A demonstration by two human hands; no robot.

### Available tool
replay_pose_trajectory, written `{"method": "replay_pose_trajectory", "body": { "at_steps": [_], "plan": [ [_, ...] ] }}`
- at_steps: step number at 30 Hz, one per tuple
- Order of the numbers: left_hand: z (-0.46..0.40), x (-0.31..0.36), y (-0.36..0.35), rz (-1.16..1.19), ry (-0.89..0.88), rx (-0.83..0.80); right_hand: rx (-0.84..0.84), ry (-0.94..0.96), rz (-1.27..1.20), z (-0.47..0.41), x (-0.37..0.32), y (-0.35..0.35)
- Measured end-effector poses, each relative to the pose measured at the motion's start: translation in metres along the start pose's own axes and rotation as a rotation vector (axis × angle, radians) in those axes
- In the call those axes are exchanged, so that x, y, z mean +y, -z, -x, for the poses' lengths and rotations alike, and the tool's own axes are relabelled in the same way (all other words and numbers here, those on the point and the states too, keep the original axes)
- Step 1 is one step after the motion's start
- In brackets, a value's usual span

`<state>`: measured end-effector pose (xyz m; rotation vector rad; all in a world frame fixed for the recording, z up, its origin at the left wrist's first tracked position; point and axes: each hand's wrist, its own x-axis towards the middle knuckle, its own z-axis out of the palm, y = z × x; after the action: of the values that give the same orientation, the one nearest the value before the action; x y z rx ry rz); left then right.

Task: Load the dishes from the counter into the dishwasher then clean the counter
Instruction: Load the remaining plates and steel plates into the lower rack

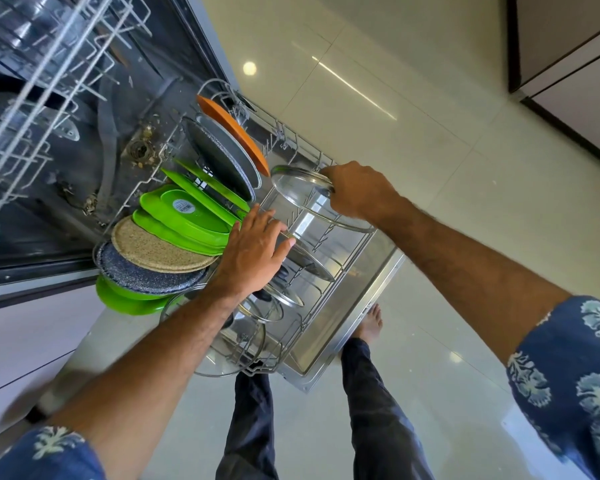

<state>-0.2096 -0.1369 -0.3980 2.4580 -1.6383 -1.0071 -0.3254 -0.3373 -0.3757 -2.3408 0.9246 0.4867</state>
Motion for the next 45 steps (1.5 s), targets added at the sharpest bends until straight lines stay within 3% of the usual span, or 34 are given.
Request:
{"method": "replay_pose_trajectory", "body": {
  "at_steps": [18, 32, 38, 45],
  "plan": [
    [-0.002, 0.0, -0.001, 0.023, -0.016, 0.02, 0.008, -0.147, -0.124, -0.007, 0.003, 0.0],
    [-0.002, -0.003, -0.002, 0.021, -0.026, 0.022, 0.145, -0.193, -0.099, 0.008, 0.008, -0.031],
    [-0.002, 0.0, 0.002, 0.0, -0.021, 0.015, 0.083, -0.105, -0.064, -0.01, -0.018, -0.031],
    [-0.003, -0.003, 0.0, 0.001, -0.029, 0.017, 0.077, -0.151, -0.094, -0.014, -0.031, -0.065]
  ]
}}
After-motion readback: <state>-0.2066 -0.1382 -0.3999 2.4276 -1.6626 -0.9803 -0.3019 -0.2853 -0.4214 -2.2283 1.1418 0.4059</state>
